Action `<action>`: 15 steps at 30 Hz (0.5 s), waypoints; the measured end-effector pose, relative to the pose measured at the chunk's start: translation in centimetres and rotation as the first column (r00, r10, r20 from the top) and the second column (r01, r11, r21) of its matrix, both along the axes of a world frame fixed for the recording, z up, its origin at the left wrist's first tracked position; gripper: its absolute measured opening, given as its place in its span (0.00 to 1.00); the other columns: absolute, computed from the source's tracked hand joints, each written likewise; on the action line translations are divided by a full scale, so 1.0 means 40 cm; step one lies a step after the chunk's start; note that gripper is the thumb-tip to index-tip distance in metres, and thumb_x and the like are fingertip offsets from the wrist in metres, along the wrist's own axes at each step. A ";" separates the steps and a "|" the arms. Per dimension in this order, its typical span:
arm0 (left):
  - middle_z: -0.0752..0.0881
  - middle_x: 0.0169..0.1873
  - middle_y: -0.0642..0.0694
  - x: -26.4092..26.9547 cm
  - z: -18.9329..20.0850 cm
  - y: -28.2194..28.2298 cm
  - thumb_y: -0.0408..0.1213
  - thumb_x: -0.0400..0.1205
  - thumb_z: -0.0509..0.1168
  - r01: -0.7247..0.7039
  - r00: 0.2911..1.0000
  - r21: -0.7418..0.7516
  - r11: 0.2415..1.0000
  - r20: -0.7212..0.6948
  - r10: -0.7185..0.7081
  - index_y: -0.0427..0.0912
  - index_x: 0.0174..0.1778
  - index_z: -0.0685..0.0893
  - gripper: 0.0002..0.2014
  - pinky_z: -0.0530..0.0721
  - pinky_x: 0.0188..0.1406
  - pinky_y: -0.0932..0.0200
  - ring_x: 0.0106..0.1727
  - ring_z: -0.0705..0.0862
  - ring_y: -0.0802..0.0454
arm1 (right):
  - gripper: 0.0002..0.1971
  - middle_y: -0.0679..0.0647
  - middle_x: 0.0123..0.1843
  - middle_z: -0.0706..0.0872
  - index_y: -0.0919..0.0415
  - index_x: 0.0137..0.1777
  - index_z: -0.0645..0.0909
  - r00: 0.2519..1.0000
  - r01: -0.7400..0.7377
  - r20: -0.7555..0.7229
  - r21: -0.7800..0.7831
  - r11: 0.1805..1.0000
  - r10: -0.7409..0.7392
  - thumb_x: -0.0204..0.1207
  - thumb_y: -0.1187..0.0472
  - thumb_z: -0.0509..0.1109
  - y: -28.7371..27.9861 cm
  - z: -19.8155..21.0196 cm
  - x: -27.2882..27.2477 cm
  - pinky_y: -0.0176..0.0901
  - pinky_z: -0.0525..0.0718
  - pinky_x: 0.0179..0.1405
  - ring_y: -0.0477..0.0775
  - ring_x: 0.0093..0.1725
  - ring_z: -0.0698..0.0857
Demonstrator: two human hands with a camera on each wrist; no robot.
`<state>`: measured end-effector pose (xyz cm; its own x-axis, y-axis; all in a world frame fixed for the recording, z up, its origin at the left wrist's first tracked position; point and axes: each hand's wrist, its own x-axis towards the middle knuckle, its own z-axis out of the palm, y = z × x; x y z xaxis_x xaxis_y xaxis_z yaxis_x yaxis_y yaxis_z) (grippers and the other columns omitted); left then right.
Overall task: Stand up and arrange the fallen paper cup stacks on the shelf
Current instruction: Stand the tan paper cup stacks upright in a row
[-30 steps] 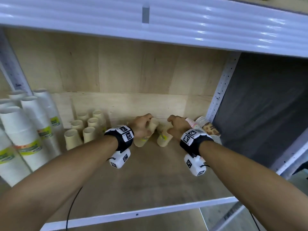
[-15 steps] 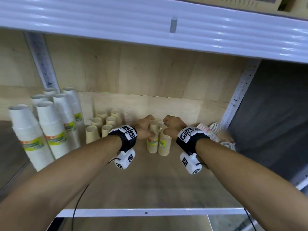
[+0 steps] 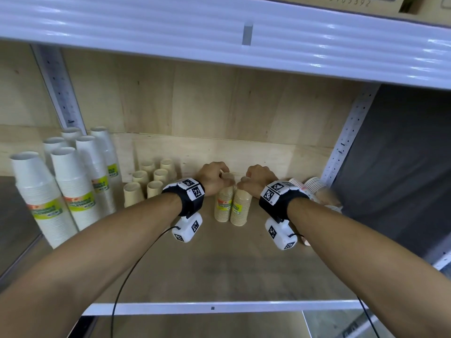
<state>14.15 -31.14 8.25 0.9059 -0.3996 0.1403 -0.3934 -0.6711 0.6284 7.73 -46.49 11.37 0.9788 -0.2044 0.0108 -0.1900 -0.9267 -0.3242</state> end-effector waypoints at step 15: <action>0.88 0.47 0.47 -0.009 0.007 -0.005 0.44 0.75 0.72 -0.008 1.000 0.003 1.000 -0.021 0.008 0.48 0.54 0.84 0.13 0.82 0.43 0.58 0.48 0.85 0.48 | 0.16 0.58 0.59 0.83 0.61 0.61 0.81 0.998 -0.048 0.049 -0.010 0.999 0.048 0.76 0.55 0.67 0.015 0.013 -0.015 0.46 0.80 0.48 0.59 0.56 0.83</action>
